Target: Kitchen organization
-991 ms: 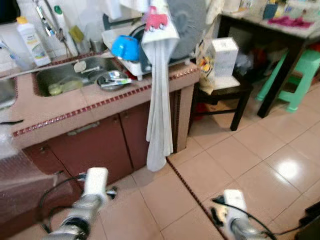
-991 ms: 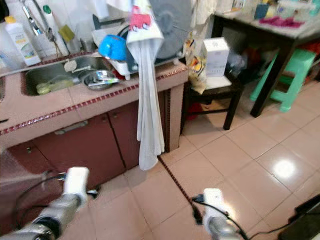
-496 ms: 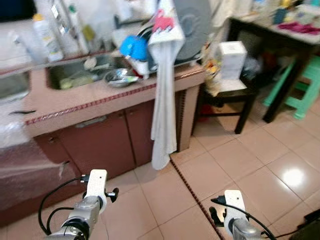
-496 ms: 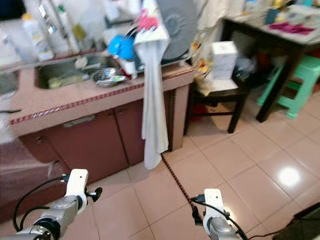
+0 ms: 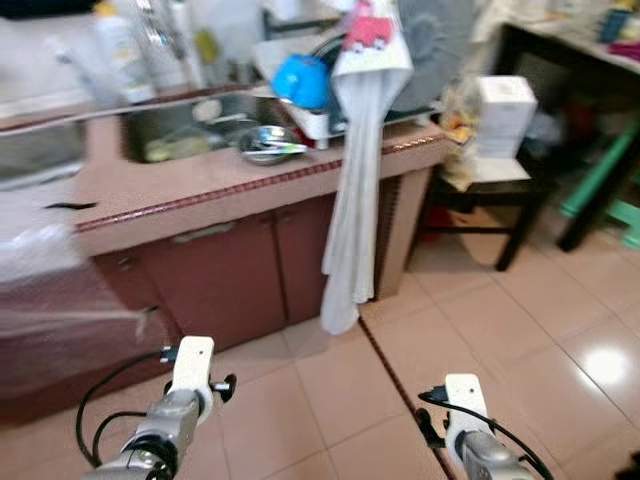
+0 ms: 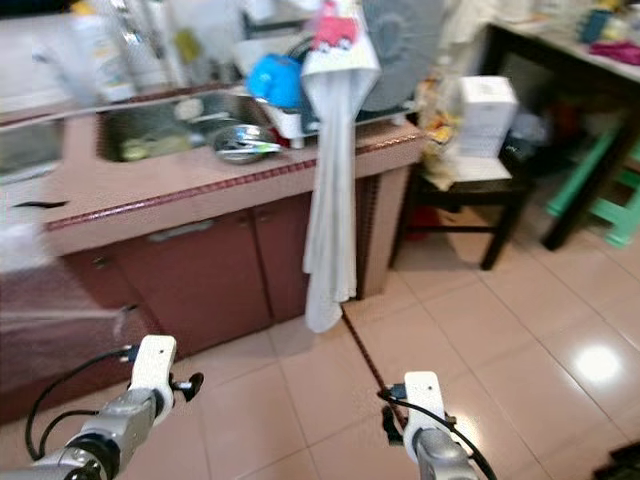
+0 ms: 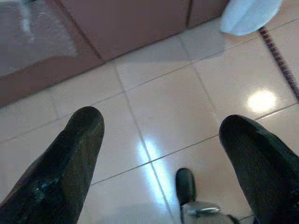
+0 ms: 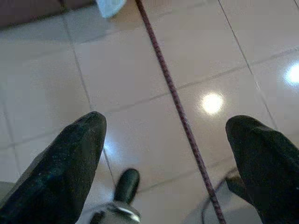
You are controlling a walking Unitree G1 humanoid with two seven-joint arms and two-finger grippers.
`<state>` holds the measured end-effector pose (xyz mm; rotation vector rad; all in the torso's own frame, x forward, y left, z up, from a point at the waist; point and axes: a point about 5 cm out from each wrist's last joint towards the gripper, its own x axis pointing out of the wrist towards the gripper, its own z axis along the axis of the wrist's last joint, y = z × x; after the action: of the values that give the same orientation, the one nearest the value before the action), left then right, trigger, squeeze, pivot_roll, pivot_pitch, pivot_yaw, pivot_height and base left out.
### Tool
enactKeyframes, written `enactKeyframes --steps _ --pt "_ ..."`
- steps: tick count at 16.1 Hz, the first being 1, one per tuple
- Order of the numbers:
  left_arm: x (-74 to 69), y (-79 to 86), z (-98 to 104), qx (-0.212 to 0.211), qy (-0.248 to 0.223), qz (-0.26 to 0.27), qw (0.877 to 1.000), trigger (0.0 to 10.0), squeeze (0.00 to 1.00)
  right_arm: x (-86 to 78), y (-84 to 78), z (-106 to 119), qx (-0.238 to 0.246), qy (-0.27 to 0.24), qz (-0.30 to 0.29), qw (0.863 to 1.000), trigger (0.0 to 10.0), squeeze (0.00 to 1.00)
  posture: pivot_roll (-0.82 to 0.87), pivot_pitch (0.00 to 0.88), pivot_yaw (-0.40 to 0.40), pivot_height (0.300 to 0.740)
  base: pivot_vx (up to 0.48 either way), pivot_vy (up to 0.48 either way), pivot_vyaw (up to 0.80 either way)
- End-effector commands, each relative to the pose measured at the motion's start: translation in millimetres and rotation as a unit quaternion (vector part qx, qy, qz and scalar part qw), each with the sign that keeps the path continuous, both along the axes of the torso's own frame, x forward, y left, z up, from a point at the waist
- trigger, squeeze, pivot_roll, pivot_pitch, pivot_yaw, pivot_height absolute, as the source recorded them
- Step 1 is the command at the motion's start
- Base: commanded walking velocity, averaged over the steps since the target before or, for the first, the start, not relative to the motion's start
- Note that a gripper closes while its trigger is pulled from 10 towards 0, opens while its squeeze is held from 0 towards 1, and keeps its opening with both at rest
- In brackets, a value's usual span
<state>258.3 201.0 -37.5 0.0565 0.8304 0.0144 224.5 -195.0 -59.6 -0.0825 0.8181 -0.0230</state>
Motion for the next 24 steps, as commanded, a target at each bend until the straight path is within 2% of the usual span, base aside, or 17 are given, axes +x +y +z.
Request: enactKeyframes --steps 1,12,16,19,24 --pt "0.5 1.5 1 0.01 0.003 -0.004 1.0 10.0 0.0 -2.2 -3.5 -1 -0.002 0.001 -0.011 1.0 10.0 0.0 0.01 0.0 0.038 0.74 0.0 0.0 0.0" --pt "-2.1 3.4 -1 0.008 0.008 0.002 1.0 10.0 0.0 -6.0 -3.1 -3 -0.001 0.009 -0.01 1.0 10.0 0.0 0.01 0.0 0.036 0.74 0.0 0.0 0.0" --pt "-8.3 4.8 -6 0.001 0.02 0.013 1.0 10.0 0.0 -6.0 -3.6 -3 -0.005 0.011 -0.007 1.0 10.0 0.0 0.01 0.0 0.03 0.74 0.0 0.0 0.0" --pt "-16.5 4.9 -11 0.002 0.033 0.019 0.999 10.0 0.0 -5.0 -6.9 -2 -0.013 0.012 0.001 1.0 10.0 0.0 0.01 0.0 -0.004 0.74 0.0 0.0 0.0" --pt "-16.3 -0.5 -12 -0.012 0.03 0.034 0.999 10.0 0.0 0.8 -14.1 3 -0.024 0.01 0.01 1.0 10.0 0.0 0.01 0.0 -0.034 0.74 0.0 0.0 0.0"
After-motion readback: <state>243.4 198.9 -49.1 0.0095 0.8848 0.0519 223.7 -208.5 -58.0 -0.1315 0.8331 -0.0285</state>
